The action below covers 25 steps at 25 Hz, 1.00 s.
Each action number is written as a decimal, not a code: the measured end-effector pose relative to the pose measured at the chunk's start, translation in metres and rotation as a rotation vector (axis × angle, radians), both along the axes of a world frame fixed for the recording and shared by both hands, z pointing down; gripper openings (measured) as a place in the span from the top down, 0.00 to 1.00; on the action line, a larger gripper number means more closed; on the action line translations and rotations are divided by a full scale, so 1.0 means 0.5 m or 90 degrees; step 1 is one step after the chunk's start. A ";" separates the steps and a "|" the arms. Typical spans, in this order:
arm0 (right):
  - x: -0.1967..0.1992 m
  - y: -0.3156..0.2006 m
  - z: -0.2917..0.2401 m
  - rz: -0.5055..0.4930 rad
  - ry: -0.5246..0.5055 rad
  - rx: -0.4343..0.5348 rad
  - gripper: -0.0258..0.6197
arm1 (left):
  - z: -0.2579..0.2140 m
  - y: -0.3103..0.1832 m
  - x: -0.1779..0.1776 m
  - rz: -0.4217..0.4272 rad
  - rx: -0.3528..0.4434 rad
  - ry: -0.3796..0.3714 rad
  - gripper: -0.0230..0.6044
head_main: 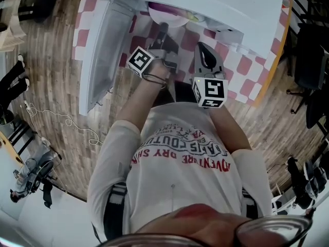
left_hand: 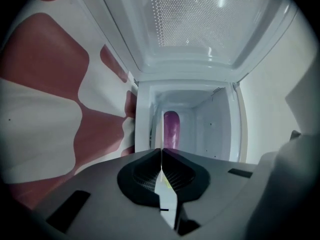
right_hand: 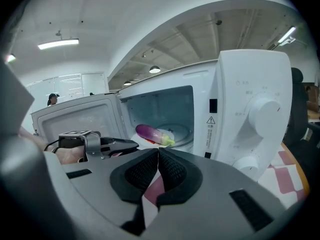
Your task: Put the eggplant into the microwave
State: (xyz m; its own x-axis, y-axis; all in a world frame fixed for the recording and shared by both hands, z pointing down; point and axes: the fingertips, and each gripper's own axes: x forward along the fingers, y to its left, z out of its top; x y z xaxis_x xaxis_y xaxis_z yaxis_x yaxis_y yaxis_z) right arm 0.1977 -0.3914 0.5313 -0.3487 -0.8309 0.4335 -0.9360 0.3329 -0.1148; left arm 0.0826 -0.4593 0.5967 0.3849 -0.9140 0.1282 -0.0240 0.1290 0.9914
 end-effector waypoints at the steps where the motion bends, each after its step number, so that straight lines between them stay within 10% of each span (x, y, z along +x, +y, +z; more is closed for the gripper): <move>1: 0.002 -0.003 0.002 0.002 0.000 -0.001 0.92 | 0.003 -0.005 0.002 -0.001 -0.004 0.001 0.92; 25: 0.009 -0.037 0.019 0.020 0.007 -0.018 0.92 | 0.022 -0.081 0.031 0.040 -0.034 -0.052 0.91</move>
State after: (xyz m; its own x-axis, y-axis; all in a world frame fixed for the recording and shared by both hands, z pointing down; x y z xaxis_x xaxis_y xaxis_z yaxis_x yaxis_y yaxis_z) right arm 0.2020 -0.4097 0.5409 -0.3172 -0.8288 0.4608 -0.9473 0.2999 -0.1127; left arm 0.0983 -0.4999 0.6077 0.4274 -0.8796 0.2087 -0.1142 0.1765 0.9777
